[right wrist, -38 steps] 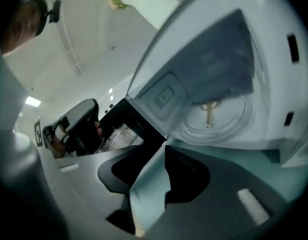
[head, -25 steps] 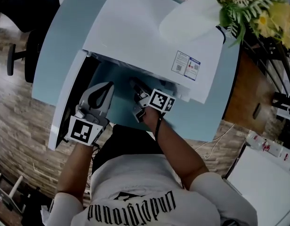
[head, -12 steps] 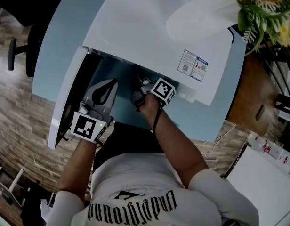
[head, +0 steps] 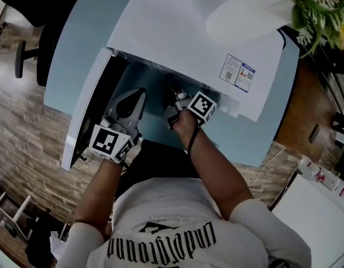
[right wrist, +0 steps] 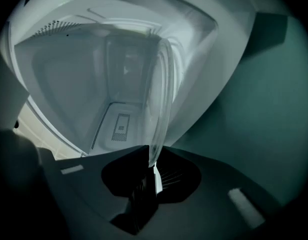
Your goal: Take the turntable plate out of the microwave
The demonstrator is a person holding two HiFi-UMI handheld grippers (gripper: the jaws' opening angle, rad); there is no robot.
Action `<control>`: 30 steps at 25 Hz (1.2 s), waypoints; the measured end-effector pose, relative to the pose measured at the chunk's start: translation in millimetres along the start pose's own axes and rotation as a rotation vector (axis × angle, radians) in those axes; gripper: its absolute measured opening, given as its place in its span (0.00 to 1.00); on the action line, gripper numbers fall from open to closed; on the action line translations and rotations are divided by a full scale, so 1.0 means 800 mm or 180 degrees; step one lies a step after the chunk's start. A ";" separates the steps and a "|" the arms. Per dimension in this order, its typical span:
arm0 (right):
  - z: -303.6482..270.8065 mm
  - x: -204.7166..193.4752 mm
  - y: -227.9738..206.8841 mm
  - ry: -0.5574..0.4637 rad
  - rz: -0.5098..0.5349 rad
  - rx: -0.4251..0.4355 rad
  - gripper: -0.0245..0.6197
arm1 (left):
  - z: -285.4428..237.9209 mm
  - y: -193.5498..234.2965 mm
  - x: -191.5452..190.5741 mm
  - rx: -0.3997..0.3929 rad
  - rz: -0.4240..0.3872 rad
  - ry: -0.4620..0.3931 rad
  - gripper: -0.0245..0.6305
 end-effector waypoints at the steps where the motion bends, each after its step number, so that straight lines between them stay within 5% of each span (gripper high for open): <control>1: 0.002 -0.002 0.000 0.0010 0.0001 0.0005 0.12 | 0.001 0.002 -0.004 0.0009 0.0071 0.0017 0.11; 12: 0.037 -0.031 -0.007 0.0135 0.0034 -0.0015 0.11 | 0.014 0.008 -0.066 -0.0045 0.1187 0.0326 0.12; 18: 0.056 -0.048 -0.012 0.0203 0.0048 -0.0040 0.11 | 0.016 0.005 -0.097 -0.0116 0.1315 0.0562 0.20; 30: 0.089 -0.083 -0.009 0.0390 0.0025 -0.0058 0.11 | -0.003 0.015 -0.147 -0.0338 0.2360 0.0654 0.46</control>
Point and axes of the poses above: the fingertips, and each gripper's own axes: z backward along the fingers, y to its left, x out of its top, the point moved 6 cm from there along z, backward along the fingers
